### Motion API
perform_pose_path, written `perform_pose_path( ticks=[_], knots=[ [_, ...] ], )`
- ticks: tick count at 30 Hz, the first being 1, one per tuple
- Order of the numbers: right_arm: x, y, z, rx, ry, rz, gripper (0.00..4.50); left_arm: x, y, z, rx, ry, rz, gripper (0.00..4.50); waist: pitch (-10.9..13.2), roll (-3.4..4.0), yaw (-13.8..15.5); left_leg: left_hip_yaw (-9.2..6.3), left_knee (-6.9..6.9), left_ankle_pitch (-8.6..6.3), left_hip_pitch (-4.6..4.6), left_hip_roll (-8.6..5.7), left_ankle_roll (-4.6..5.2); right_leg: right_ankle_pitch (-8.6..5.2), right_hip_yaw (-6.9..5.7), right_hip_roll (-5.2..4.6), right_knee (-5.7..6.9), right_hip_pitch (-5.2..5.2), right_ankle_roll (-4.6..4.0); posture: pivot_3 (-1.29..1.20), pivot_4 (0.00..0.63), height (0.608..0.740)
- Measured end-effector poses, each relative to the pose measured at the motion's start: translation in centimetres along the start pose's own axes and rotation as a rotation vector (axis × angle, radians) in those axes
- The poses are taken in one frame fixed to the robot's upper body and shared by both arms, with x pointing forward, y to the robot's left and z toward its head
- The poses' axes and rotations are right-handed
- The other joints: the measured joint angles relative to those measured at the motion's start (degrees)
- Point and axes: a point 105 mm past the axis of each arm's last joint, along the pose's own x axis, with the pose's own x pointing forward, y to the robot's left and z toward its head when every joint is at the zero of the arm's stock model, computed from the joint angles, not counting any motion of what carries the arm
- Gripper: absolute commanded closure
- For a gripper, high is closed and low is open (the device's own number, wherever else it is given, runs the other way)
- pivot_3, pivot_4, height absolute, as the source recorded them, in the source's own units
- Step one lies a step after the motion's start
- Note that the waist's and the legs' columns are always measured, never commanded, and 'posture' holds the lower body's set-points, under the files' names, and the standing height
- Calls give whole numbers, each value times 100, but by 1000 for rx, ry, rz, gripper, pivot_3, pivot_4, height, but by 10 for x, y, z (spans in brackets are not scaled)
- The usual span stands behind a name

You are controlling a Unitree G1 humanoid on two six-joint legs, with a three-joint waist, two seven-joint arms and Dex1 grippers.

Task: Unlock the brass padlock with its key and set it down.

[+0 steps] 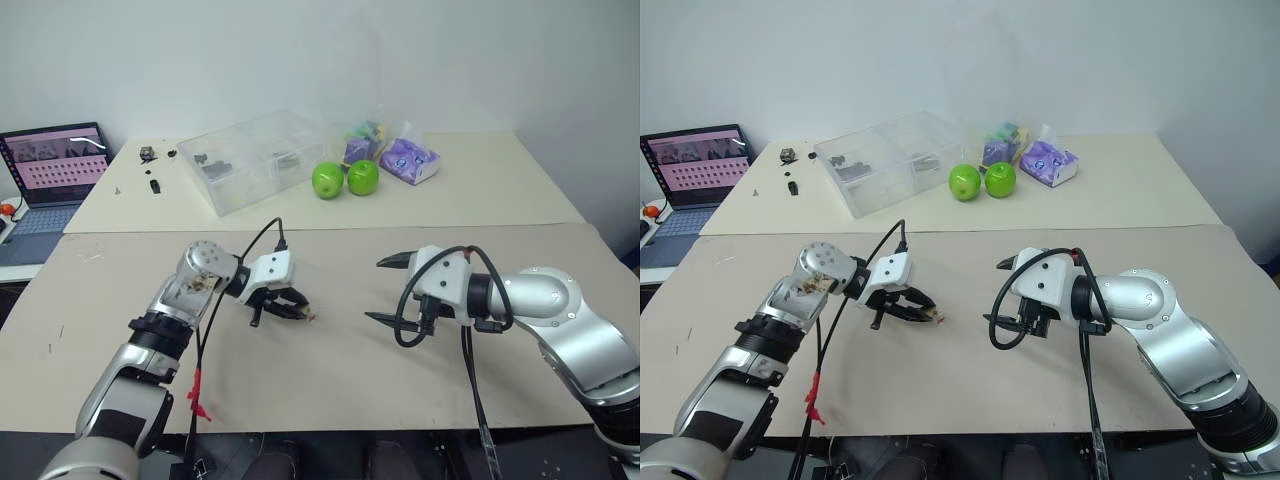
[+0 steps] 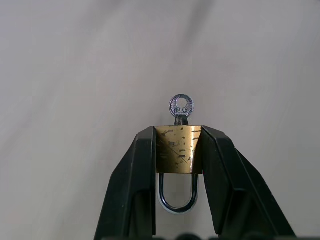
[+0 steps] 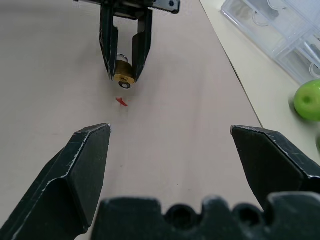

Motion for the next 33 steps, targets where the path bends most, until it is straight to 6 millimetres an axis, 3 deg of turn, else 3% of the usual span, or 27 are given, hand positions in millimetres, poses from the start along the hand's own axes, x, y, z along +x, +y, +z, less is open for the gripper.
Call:
perform_pose_path(
  ticks=[9,17,33],
  knots=[
    [-2,0,-1,9,6,-11,0,12,2,-10,-90,16,131,3709,0,0,6,3,0,0,-2,-1,0,0,0,-2,-2,0,0,0,150,740],
    [-3,-5,2,-13,7,-25,0,16,0,-3,-91,11,131,721,-1,1,2,3,-1,0,0,0,0,1,0,0,-2,1,-1,0,150,740],
    [-3,-9,-2,-14,25,-42,0,10,-1,-9,-91,47,124,721,-1,1,5,4,-2,-1,0,0,0,1,1,-2,-3,0,-1,0,150,740]
  ],
)
